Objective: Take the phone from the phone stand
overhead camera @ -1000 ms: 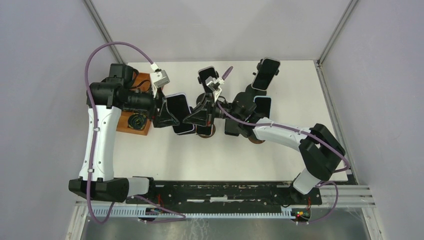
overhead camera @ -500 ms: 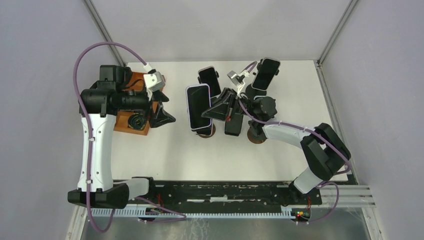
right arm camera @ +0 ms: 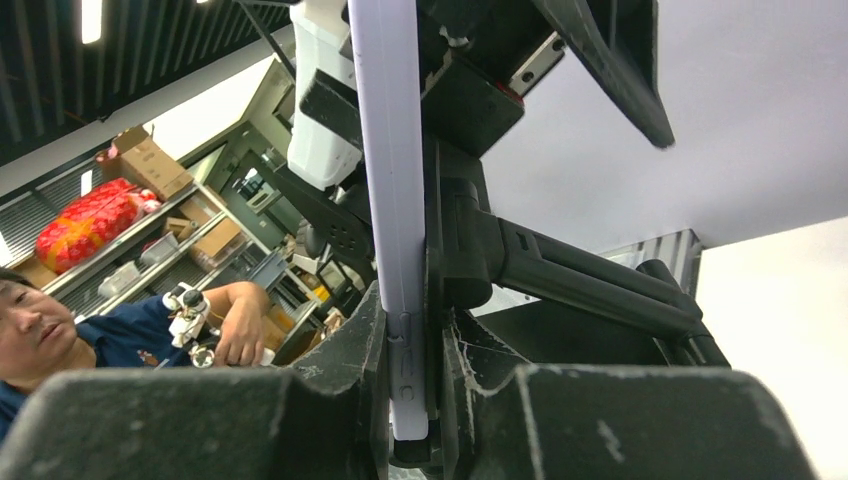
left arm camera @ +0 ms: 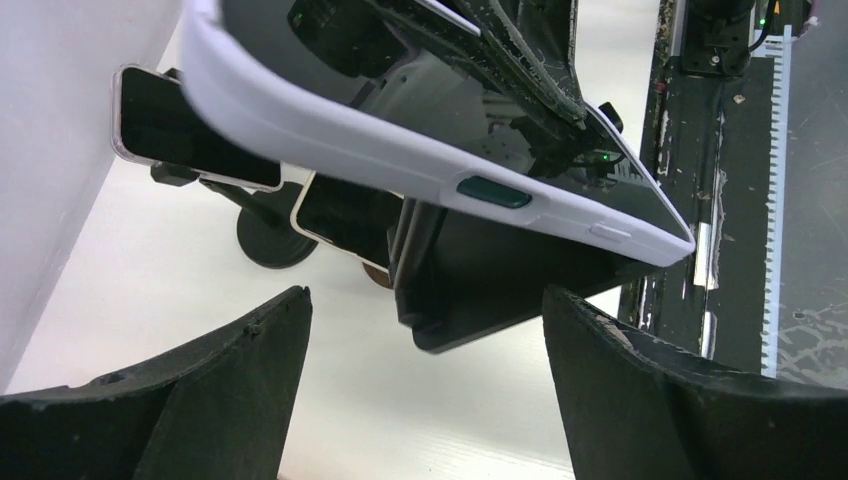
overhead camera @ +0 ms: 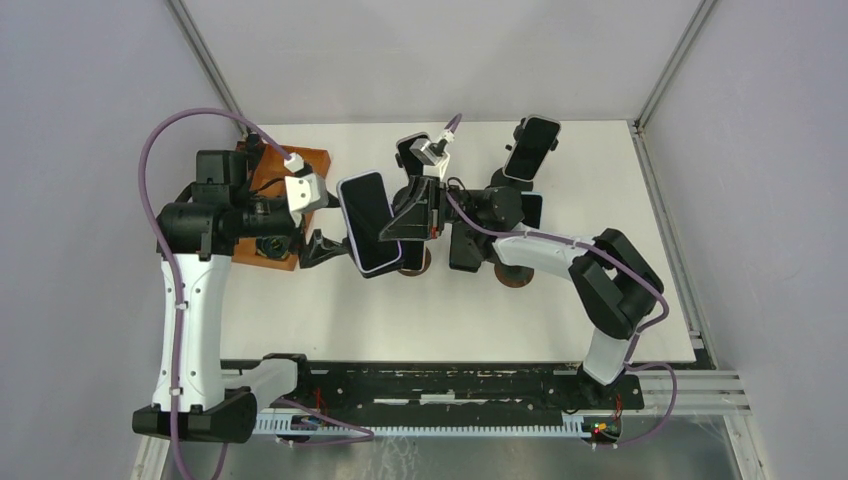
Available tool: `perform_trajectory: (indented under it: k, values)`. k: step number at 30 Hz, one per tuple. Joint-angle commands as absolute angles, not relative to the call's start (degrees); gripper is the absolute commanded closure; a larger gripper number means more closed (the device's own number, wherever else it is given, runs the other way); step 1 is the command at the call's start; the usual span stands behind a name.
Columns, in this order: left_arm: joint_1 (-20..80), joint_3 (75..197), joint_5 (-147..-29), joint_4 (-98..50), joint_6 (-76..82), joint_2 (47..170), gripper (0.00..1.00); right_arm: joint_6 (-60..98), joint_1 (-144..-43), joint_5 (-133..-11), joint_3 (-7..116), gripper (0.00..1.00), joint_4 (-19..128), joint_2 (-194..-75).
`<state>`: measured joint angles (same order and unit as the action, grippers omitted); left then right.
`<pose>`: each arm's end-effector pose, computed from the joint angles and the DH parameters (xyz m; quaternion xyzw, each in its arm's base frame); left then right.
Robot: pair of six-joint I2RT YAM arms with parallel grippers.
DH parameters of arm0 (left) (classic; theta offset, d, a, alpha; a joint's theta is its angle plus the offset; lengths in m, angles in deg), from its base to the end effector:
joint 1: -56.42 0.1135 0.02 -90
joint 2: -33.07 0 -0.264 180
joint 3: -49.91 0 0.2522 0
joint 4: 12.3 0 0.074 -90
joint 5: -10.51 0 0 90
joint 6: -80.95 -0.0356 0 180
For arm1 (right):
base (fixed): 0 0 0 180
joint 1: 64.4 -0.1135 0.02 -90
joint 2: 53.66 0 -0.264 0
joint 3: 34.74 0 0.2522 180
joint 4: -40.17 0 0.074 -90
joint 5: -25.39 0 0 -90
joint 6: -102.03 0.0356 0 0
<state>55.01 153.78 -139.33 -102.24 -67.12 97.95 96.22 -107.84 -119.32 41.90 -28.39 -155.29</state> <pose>0.1610 -0.0348 0.4399 0.5500 0.6266 -0.2763 0.4781 0.2489 0.2757 0.3307 -0.2740 0.4752 0.8124 0.1977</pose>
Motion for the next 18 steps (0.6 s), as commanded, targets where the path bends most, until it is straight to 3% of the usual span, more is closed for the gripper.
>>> perform_trajectory:
  k: [1, 10, 18]
  values:
    - [55.02, 151.98, -141.88, -102.89, -72.97, 96.2, 0.11, 99.45, -109.83, -116.66, 48.88, 1.0, -55.72, -156.37]
    - [55.02, 151.8, -144.06, -103.67, -75.16, 96.09, 0.21, 98.41, -112.88, -114.85, 51.89, 1.0, -55.36, -158.25]
    - [55.02, 150.03, -142.42, -105.98, -78.34, 95.82, 0.37, 97.57, -114.01, -112.05, 50.39, 1.0, -57.8, -156.62]
